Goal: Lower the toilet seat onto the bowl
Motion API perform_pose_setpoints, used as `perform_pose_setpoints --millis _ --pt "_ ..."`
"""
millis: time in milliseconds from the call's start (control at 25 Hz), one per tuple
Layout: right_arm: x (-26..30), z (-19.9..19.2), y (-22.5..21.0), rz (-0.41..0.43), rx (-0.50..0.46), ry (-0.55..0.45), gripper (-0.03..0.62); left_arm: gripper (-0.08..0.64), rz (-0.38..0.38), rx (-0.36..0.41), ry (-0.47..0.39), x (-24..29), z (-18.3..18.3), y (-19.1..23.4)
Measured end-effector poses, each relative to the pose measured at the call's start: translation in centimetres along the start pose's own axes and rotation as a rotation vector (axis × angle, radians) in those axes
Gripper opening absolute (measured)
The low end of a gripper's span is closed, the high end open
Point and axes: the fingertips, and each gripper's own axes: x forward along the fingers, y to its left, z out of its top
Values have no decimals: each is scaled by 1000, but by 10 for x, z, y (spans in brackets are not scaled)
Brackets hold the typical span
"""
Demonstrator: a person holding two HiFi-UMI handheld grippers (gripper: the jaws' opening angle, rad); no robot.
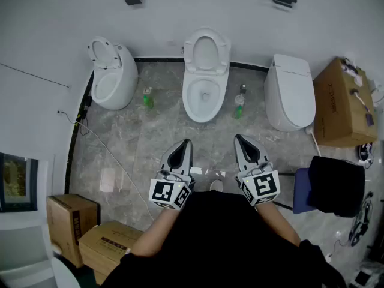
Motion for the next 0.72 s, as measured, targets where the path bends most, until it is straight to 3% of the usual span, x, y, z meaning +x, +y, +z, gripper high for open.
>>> perform_pose_setpoints --millis 280,440,720 --pt "-12 1 -15 26 -5 -53 31 16 22 17 -37 7 6 -7" --pt "-13 -5 -29 7 50 -56 32 15 50 10 -31 3 6 8" --pt "11 -25 -35 -8 58 -10 32 15 51 2 2 23 -10 44"
